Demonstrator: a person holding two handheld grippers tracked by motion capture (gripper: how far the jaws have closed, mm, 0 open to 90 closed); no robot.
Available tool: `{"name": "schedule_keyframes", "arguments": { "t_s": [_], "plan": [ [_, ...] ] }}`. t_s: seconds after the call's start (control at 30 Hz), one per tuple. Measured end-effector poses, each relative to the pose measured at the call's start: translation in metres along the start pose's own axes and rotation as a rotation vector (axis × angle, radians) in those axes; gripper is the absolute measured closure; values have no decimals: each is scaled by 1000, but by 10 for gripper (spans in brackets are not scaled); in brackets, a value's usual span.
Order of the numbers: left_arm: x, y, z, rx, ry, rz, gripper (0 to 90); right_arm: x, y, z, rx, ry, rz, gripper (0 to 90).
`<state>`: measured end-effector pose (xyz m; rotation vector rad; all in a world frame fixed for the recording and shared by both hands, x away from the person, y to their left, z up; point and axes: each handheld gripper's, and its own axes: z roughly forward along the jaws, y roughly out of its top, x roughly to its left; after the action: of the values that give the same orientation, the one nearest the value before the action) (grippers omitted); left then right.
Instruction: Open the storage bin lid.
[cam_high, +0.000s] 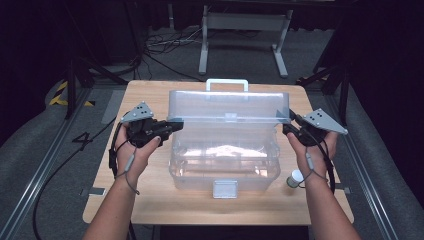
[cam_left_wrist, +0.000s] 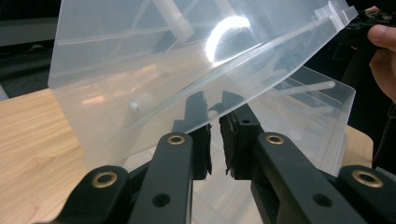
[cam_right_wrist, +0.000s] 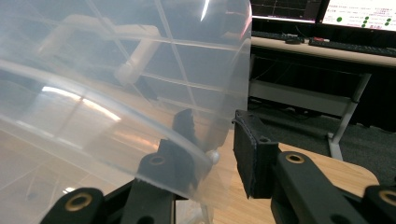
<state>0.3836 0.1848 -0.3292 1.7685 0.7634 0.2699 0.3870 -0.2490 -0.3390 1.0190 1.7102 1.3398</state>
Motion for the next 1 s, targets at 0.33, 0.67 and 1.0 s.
{"name": "schedule_keyframes", "arguments": {
  "t_s": [0.33,0.67,1.0],
  "plan": [
    [0,-1,-1,21,-1,22,731,-3,7,1,20,2,-14,702],
    [5,-9,-16,29,23,-7,725,-6,13,6,20,1,6,707],
    [7,-18,-31,29,65,-34,716,-9,19,12,2,3,11,706]
  ]
}}
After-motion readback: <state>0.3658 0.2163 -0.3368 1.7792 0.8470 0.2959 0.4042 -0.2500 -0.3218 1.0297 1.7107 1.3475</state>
